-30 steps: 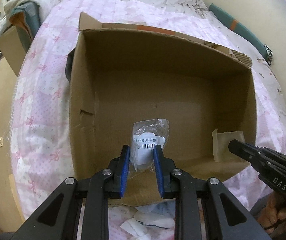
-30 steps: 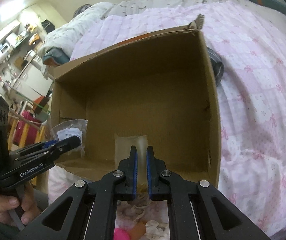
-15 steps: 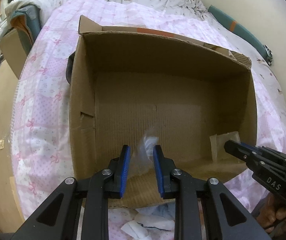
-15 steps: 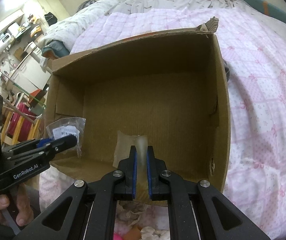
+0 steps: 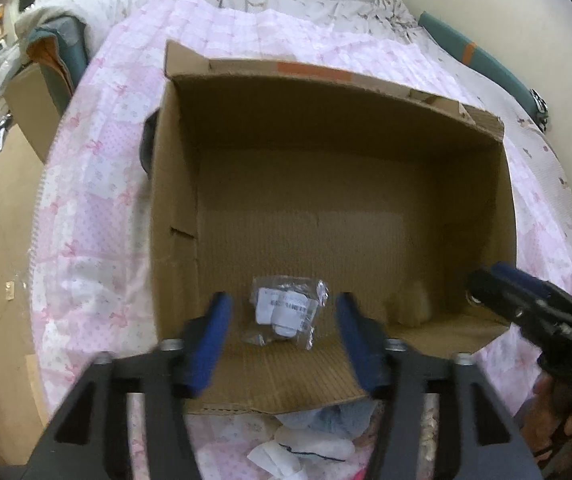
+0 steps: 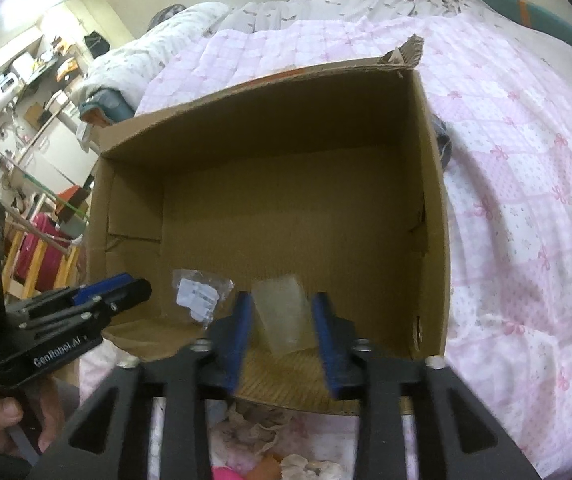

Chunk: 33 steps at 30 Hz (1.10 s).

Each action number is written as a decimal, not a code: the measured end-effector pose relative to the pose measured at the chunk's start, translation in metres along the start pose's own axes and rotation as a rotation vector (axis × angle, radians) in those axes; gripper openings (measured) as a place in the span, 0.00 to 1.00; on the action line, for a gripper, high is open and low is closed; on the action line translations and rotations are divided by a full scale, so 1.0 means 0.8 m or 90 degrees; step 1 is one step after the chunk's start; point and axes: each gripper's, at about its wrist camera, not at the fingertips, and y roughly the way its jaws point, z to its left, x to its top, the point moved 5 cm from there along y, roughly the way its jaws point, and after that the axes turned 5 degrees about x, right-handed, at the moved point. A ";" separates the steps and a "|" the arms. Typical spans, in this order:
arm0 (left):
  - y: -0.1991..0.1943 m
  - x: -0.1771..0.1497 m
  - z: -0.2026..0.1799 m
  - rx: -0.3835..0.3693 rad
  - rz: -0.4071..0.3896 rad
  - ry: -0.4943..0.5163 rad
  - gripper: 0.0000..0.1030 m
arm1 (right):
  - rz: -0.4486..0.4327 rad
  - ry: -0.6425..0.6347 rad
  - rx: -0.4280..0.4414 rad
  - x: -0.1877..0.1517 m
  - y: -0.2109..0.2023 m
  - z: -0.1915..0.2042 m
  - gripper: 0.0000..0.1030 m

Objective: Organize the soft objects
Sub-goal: 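Carry the plastic bag into the box and open the left tool, then grasp the white sock with the left tool while the right tool grasps the cream lace flower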

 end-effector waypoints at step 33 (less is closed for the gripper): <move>-0.074 -0.019 0.022 0.070 -0.059 0.026 0.70 | -0.118 -0.054 -0.069 0.001 -0.081 0.021 0.85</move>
